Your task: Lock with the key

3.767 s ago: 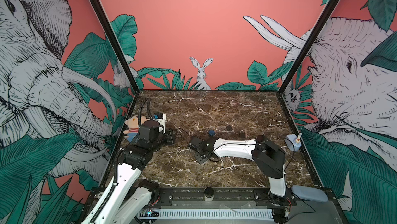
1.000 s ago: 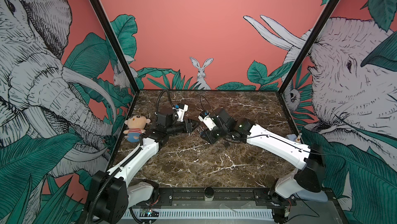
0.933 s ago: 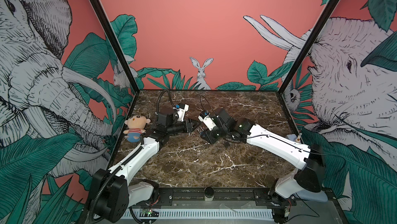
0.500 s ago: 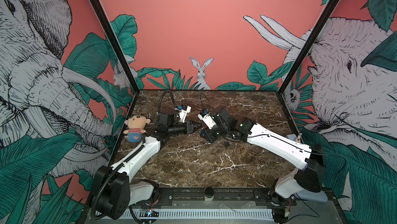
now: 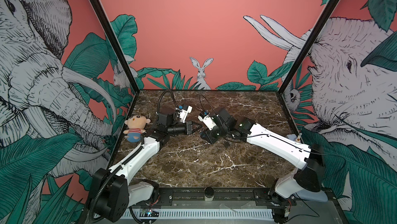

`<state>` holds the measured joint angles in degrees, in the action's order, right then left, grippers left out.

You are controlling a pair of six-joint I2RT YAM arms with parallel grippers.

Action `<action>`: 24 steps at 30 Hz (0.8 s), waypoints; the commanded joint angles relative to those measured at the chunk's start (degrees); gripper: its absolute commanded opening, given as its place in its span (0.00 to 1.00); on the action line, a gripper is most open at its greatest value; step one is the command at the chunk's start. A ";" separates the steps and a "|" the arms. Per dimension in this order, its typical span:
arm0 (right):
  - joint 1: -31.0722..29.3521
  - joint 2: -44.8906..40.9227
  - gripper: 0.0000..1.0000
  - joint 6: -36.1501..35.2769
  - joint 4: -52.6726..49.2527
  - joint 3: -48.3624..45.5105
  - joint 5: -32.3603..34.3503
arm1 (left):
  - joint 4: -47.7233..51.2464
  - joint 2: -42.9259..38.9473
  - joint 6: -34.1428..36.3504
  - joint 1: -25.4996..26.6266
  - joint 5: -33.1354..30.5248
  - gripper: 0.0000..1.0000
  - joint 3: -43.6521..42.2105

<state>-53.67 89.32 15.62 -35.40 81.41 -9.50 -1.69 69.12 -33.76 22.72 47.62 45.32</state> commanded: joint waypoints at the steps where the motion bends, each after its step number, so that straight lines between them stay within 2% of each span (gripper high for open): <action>1: 0.16 -1.47 0.05 -0.15 4.15 2.44 -0.06 | 2.43 0.68 0.64 -0.45 -2.66 0.00 -0.47; 8: 0.33 -1.92 0.09 -0.34 7.14 0.93 -0.26 | 1.55 -0.34 -2.23 -0.40 -5.32 0.00 -0.55; 13: 0.98 -1.67 0.29 0.46 8.07 2.03 -2.50 | 1.41 -2.90 -3.86 -0.35 -8.01 0.00 -1.93; 16: 2.33 -2.73 0.47 2.10 10.06 1.06 -4.09 | 2.20 -4.84 -4.33 -0.40 -9.53 0.00 -2.31; 19: 4.09 -4.90 0.52 3.82 12.88 -1.42 -6.91 | 2.43 -7.29 -5.02 -0.40 -12.24 0.00 -2.93; 24: 8.26 -10.63 0.54 7.31 20.01 -9.14 -11.82 | 1.21 -10.50 -6.79 -0.39 -16.68 0.00 -3.62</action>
<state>-47.29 82.06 20.05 -22.00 75.64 -17.32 1.06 61.69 -39.05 22.46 34.57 41.95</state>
